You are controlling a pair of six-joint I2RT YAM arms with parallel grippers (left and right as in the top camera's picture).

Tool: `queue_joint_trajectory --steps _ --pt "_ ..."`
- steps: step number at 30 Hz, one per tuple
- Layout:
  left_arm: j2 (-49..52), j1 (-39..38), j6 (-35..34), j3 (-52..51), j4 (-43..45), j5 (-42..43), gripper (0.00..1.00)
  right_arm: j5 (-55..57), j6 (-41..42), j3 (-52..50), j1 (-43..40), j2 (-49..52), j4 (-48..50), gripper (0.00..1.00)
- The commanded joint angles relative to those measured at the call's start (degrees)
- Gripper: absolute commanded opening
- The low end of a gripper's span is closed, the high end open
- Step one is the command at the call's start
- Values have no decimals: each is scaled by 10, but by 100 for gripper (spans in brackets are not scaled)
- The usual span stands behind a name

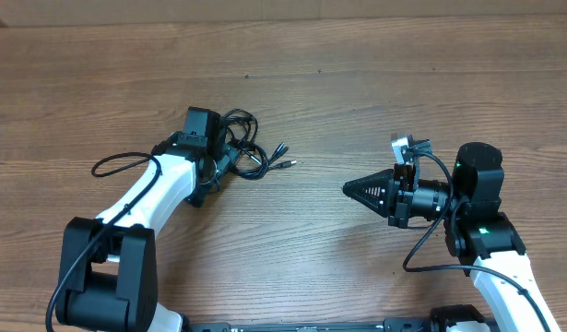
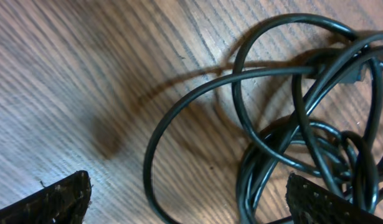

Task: Untangle cables

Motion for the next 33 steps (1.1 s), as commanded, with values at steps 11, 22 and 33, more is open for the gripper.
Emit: queue_joint_trajectory --steps 11,22,33 --pt "30 0 -35 7 39 -40 86 4 -4 14 2 1 2 4" --pt "52 0 -35 7 69 -40 59 7 -4 14 2 1 -12 4" --pt "83 0 -37 7 107 -41 63 7 -4 14 2 1 -13 4"
